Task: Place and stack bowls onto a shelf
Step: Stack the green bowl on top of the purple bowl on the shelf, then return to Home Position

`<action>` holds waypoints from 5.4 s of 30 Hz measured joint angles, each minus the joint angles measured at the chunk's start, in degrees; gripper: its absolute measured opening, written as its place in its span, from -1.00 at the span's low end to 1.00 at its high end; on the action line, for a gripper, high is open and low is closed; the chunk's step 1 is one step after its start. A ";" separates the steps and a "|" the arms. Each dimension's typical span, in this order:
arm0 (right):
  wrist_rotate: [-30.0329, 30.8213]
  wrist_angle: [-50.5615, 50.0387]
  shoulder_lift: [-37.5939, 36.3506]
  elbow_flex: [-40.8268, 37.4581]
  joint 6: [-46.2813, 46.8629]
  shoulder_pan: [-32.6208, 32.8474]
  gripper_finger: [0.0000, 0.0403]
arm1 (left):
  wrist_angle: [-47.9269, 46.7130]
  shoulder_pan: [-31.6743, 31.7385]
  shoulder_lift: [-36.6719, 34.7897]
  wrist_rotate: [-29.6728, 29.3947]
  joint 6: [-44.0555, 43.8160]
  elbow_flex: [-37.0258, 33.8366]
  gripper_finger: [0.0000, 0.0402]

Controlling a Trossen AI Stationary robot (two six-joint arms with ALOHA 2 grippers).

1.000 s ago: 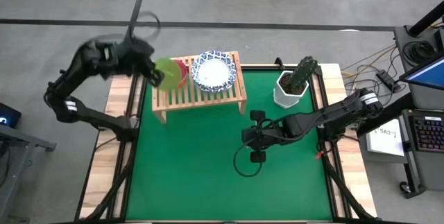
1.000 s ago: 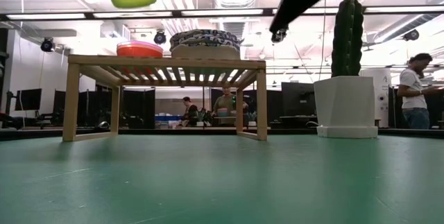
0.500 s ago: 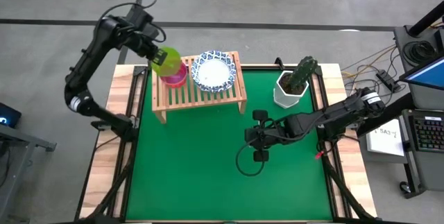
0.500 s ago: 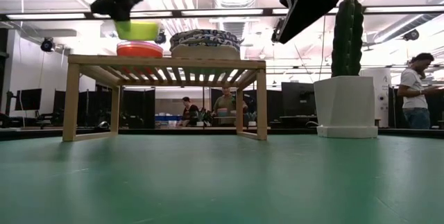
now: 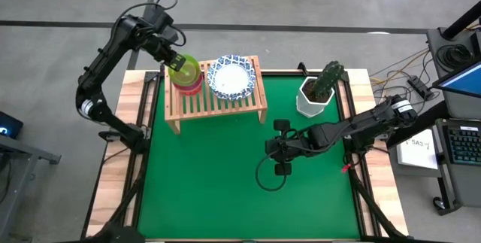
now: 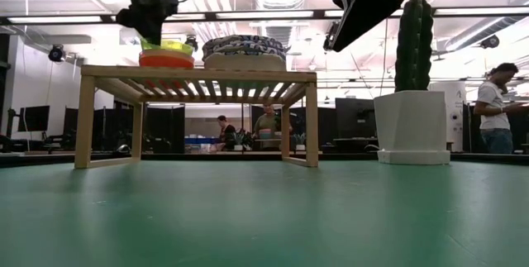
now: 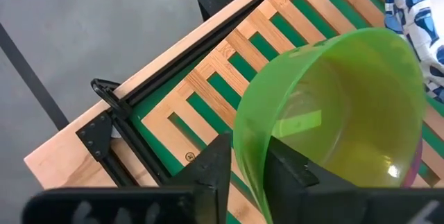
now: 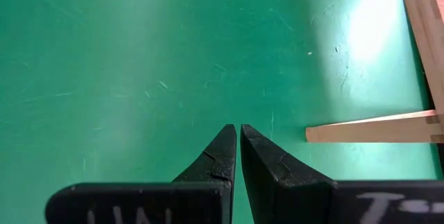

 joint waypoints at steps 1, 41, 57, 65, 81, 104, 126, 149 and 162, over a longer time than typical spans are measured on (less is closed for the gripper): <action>0.00 0.00 0.00 0.00 -0.13 0.00 -0.94 | 0.00 0.00 -0.23 0.00 0.06 0.00 -0.70; 0.02 4.54 0.00 -0.16 -4.75 -0.38 -0.94 | 14.75 -2.42 -20.67 5.49 3.47 -26.19 -0.83; -4.68 15.87 -2.14 -7.46 -9.78 -7.68 -0.94 | 34.32 -12.32 -36.75 0.47 -6.25 -42.94 -0.83; -6.29 17.20 -3.15 -8.68 -9.81 -8.53 -0.94 | 40.96 -16.43 -36.76 16.84 -6.67 -43.10 -0.83; -6.29 17.79 -3.15 -8.70 -10.26 -8.63 -0.94 | 35.40 -22.45 -25.22 -11.30 -7.16 -40.78 -0.83; -21.84 28.53 -6.23 -15.61 -20.80 -11.83 -0.94 | 43.26 -38.66 -33.78 7.98 0.39 -43.61 -0.83; -29.08 42.29 -39.80 -42.61 -16.78 -21.77 -0.94 | 67.68 -54.60 -70.93 8.87 -4.83 -81.16 -0.83; -29.11 43.04 -50.08 -47.70 -17.09 -21.77 -0.94 | 69.27 -54.60 -86.74 4.83 -11.92 -90.78 -0.83; -31.85 43.54 -62.24 -54.92 -15.27 -21.77 -0.94 | 70.37 -54.60 -86.80 4.79 -7.39 -93.90 -0.83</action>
